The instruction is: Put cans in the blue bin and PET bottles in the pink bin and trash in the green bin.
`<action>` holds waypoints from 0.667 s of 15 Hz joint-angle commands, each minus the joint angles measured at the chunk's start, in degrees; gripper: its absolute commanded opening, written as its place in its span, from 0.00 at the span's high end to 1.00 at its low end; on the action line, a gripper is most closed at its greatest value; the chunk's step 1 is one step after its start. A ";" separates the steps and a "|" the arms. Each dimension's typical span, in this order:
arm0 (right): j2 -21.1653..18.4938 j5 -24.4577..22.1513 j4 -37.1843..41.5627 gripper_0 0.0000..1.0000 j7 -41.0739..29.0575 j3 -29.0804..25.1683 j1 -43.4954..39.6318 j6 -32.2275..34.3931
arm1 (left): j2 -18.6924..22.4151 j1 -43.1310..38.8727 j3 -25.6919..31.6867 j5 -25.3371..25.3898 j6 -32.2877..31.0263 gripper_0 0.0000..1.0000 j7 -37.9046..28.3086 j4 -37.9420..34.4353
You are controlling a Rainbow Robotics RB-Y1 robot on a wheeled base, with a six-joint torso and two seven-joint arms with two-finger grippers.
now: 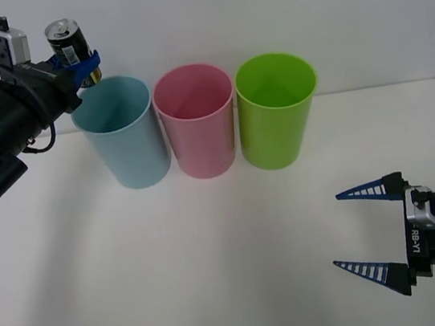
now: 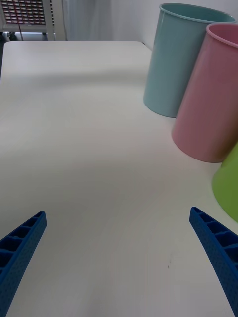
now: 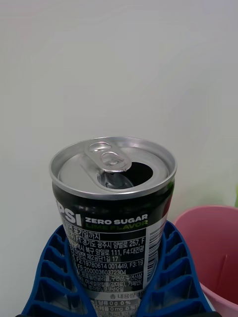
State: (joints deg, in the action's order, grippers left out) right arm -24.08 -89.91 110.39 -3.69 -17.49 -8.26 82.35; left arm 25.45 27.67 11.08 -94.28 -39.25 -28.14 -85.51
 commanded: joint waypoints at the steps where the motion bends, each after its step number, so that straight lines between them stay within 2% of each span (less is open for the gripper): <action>1: 0.00 0.00 0.00 0.00 0.00 0.00 0.00 0.00 | 0.30 1.69 -0.09 -2.05 -0.03 1.00 -0.52 3.33; 10: 0.00 0.00 0.00 0.00 0.00 0.00 0.00 0.00 | 1.62 1.33 -0.71 -4.33 -1.44 1.00 -0.69 5.88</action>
State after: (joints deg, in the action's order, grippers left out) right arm -24.08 -89.91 110.39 -3.69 -17.49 -8.26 82.35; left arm 27.07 29.20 10.37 -98.57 -40.56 -28.95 -79.62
